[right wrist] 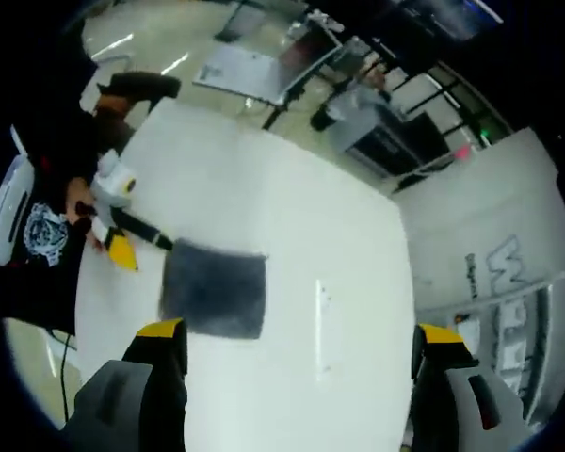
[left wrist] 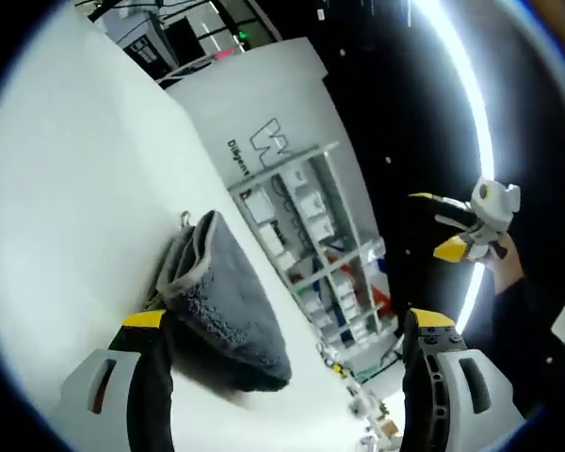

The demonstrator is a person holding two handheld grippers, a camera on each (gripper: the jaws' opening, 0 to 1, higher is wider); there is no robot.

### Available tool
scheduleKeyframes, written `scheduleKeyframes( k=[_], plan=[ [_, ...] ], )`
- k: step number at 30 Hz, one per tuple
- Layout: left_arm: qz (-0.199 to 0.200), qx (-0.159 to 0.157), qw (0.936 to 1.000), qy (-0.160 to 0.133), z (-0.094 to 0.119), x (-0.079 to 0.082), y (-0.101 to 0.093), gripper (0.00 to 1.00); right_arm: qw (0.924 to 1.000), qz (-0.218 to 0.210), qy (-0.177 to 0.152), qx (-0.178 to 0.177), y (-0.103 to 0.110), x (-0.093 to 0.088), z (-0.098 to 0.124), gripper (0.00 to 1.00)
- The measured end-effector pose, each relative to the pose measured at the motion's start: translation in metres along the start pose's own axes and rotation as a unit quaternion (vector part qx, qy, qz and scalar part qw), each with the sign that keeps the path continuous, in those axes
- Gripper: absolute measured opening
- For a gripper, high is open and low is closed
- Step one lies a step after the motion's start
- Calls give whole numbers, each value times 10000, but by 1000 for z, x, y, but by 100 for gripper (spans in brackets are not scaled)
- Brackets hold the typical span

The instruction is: Open the folded towel by lifting each exposed corner and separating the folded layers until the towel lies flat within the target outline without major curled edges

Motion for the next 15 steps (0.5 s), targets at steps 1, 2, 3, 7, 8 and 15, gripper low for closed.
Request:
scheduleKeyframes(
  k=[1,2,3,7,8,15],
  plan=[
    [-5,19,10000,21,0,-1,0,100,10000,-9,-10,25,0,0,0,100],
    [-14,26,10000,29,0,-1,0,100,10000,-15,-18,36,-1,0,0,100],
    [-52,63,10000,40,1,-1,1,100,9999,-70,-65,100,-2,0,-1,100],
    [-277,118,9995,-78,-6,3,4,100,9997,-74,-156,190,-1,2,-7,99],
    [-343,122,9993,-83,-7,3,3,100,9996,-39,-208,184,-1,3,-10,99],
    [-406,347,9986,-6,-13,7,12,88,9995,-10,-296,145,-1,3,-32,95]
  ],
)
Point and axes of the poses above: the point that each gripper's makers call its tool centre point, and the gripper's own axes: z roughly backward along the fingers, y roughly to its left, x roughly out of its top, the point moved 10 cm from there along z, roughly backward along the fingers, and after that the axes turned 14 degrees about -x, right-handed, at the moved point
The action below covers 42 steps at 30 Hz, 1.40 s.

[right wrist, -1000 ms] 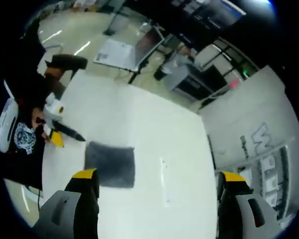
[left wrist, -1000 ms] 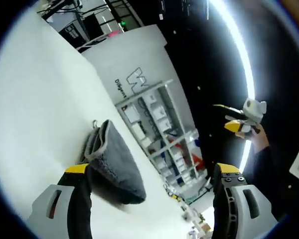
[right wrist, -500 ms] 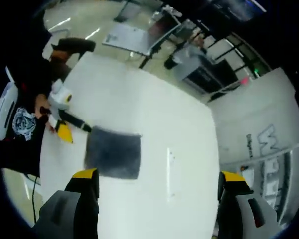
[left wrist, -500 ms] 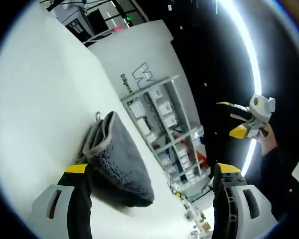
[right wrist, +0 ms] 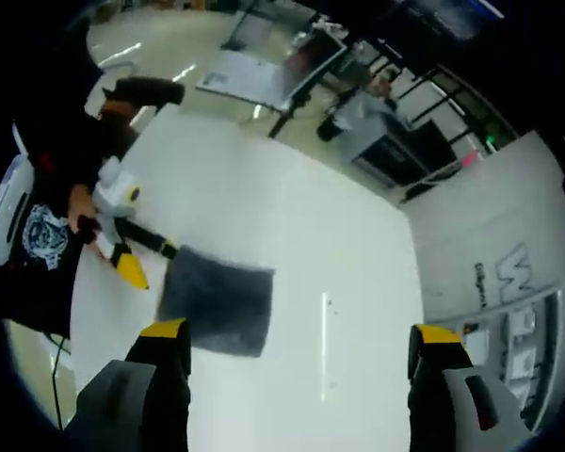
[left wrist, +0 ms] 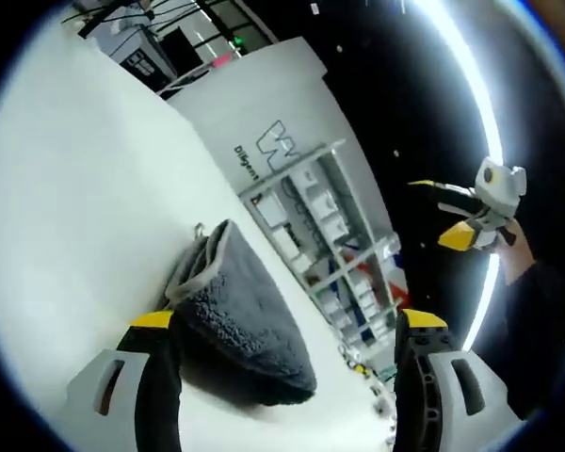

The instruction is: Open the folded towel by lifting each exposed corner and separating the folded layers until the towel lies flat within the target outline without major curled edges

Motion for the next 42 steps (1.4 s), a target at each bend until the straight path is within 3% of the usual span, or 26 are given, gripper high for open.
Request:
scheduleKeyframes(
  k=[4,7,10,12,19,22,29,31,35,39,42],
  plan=[
    [83,247,9996,-44,-1,3,6,78,9999,33,41,119,3,3,-8,96],
    [165,322,9992,-163,-2,6,8,76,9999,30,33,132,2,6,-12,96],
    [20,445,9989,-165,-1,10,12,69,9998,57,37,164,3,8,-15,96],
    [-53,715,9972,-200,2,16,18,61,9998,82,49,178,3,8,-16,96],
    [-47,857,9962,-125,0,16,29,48,9997,87,52,223,6,13,-29,95],
    [-129,859,9961,-160,0,17,31,35,9995,97,86,295,10,12,-38,95],
    [-147,823,9965,-74,-3,15,36,28,9990,62,171,420,16,5,-64,94],
    [-156,738,9971,-41,-5,15,38,17,9986,50,191,482,18,3,-70,94],
    [-297,545,9981,8,-4,14,36,15,9974,-31,63,721,26,-2,-85,93],
    [-378,397,9985,-29,-3,13,32,13,9961,-111,113,870,28,-7,-104,85],
    [-426,329,9985,-44,-3,13,31,12,9958,-137,134,901,28,-8,-115,84]
  ],
)
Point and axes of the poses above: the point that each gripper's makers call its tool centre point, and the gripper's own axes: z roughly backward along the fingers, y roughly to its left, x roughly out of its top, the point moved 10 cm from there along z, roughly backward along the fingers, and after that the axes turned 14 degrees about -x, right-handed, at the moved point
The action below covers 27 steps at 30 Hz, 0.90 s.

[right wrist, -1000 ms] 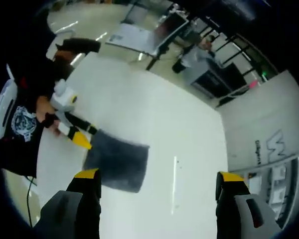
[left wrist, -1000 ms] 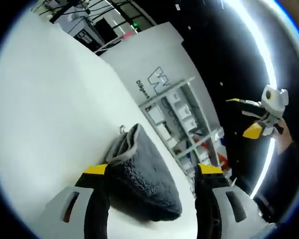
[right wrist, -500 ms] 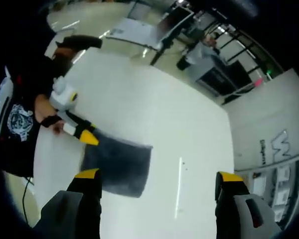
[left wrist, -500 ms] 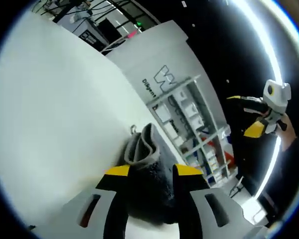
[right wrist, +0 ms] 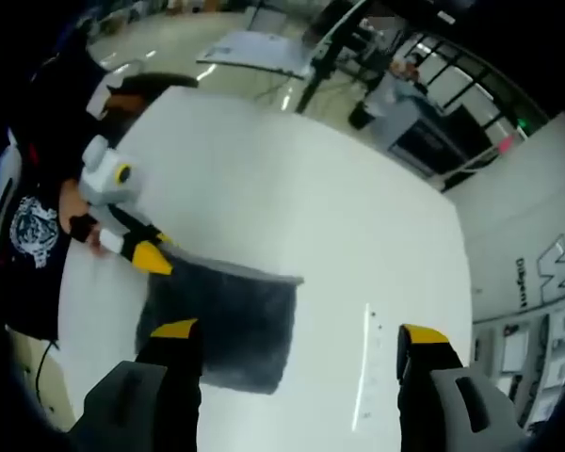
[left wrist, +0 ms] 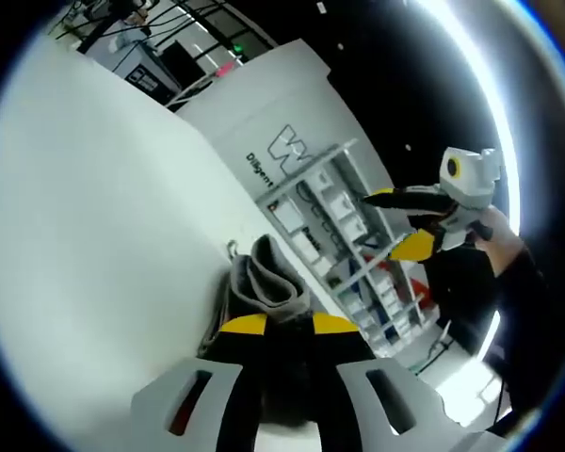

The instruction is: Open the folded towel by lifting each exposed corner and separating the folded layers until the towel lies flat within the target outline without major curled edges

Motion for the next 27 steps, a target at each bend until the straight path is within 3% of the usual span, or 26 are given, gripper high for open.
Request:
scheduleKeyframes(
  k=[4,7,9,11,15,20,24,27],
  plan=[
    [-50,-105,9999,-4,-1,0,0,11,9997,-28,-28,233,4,3,-13,67],
    [-45,-128,9999,28,0,0,1,10,9995,-28,51,322,7,4,-22,69],
    [57,-85,9999,69,0,-1,0,11,9978,-115,254,596,11,2,-24,63],
    [80,-73,9999,73,1,-1,0,11,9980,-113,265,570,9,2,-29,58],
    [163,1,9998,102,1,-2,0,11,9974,-280,277,607,6,4,-33,62],
    [249,55,9997,-18,0,-1,-1,12,9966,-208,332,721,9,1,-46,60],
    [289,36,9996,-51,-1,-1,0,12,9939,-252,379,1008,15,-1,-57,49],
    [338,23,9994,-12,-1,-2,0,12,9929,-218,435,1082,18,-2,-63,48]
  ],
)
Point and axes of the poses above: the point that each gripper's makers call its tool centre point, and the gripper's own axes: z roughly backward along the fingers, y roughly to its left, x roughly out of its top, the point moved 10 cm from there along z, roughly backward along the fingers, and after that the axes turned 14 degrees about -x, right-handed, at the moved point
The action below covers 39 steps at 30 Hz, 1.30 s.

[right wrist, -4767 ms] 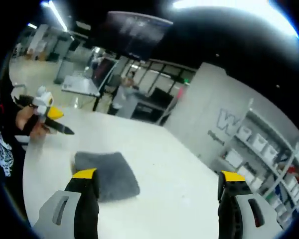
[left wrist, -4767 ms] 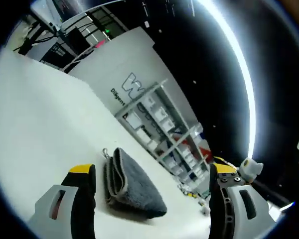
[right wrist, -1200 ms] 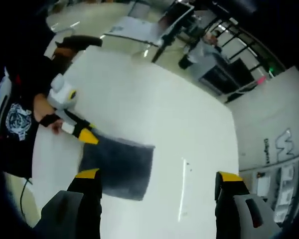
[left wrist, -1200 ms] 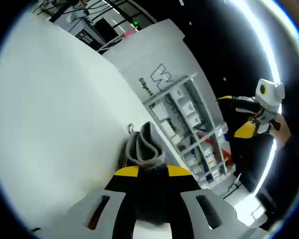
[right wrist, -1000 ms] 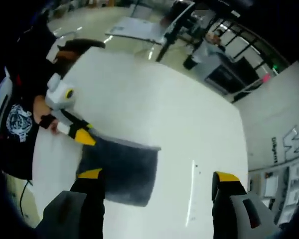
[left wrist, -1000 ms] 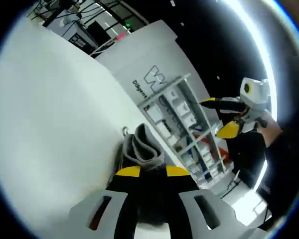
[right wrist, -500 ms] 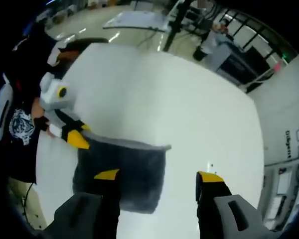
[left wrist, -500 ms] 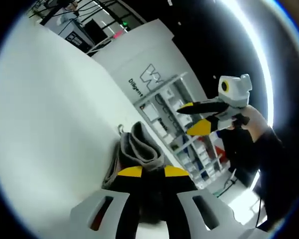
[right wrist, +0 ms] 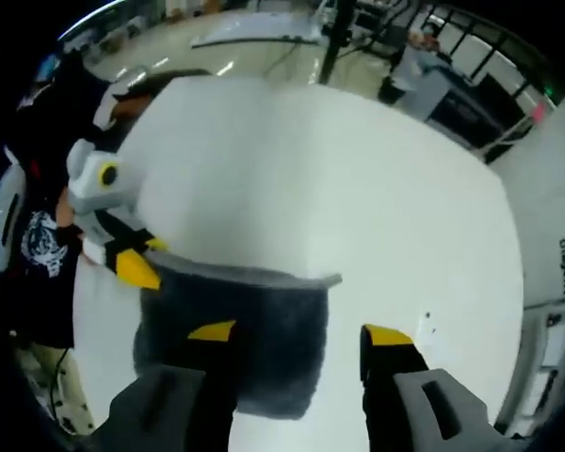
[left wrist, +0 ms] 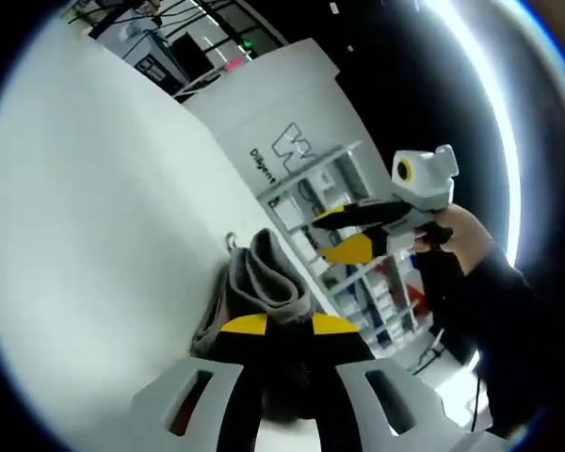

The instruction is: Open the folded towel by lifting each exposed corner and separating the folded layers until the towel lies flat within the target outline without major curled edges

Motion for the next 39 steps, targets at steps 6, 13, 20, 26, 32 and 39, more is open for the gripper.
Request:
scheduleKeyframes(
  k=[6,13,20,26,32,39],
  plan=[
    [36,14,10000,61,-2,-1,2,12,10000,-39,-26,-14,-4,4,-17,47],
    [89,19,9999,90,-1,-1,3,12,9996,-225,49,168,-5,-3,-50,44],
    [114,37,9999,86,-2,-1,4,12,9991,-215,148,342,2,-4,-58,35],
    [148,25,9998,93,-1,0,4,12,9990,-213,218,342,6,-7,-62,35],
    [165,45,9998,90,0,0,4,12,9988,-170,200,421,17,-8,-69,25],
    [151,52,9998,77,0,-1,4,12,9985,-143,256,460,23,-10,-76,21]
  ],
)
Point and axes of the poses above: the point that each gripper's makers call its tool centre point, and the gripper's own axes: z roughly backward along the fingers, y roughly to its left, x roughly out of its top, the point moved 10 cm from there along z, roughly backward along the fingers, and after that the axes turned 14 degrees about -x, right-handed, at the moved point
